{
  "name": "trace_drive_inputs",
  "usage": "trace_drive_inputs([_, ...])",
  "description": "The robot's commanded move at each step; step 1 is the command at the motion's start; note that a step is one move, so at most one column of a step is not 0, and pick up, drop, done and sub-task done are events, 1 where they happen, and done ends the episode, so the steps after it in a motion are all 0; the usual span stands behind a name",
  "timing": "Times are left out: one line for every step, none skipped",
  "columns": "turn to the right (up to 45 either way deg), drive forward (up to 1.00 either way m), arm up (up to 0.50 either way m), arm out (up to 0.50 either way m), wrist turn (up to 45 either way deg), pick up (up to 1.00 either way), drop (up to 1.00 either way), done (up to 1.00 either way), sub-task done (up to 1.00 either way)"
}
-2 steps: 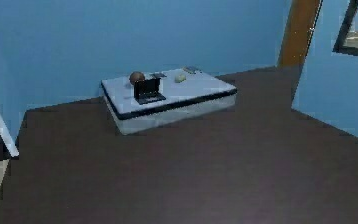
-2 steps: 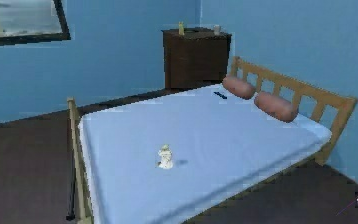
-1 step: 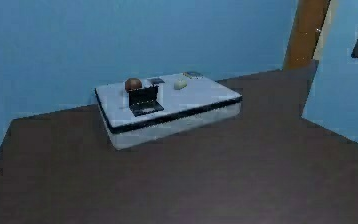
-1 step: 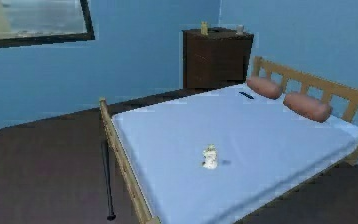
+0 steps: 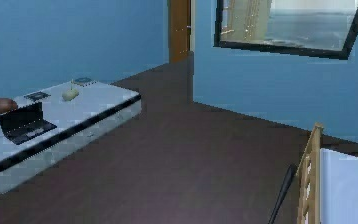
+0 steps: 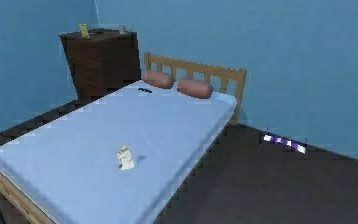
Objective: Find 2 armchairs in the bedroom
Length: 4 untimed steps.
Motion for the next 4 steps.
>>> trace_drive_inputs([0.0, 0.40, 0.00, 0.00, 0.0, 0.00, 0.00, 0.00, 0.00])
trace_drive_inputs([-3.0, 0.00, 0.00, 0.00, 0.0, 0.00, 0.00, 0.00, 0.00])
trace_drive_inputs([0.0, 1.00, 0.00, 0.00, 0.0, 0.00, 0.00, 0.00, 0.00])
trace_drive_inputs([0.0, 1.00, 0.00, 0.00, 0.0, 0.00, 0.00, 0.00, 0.00])
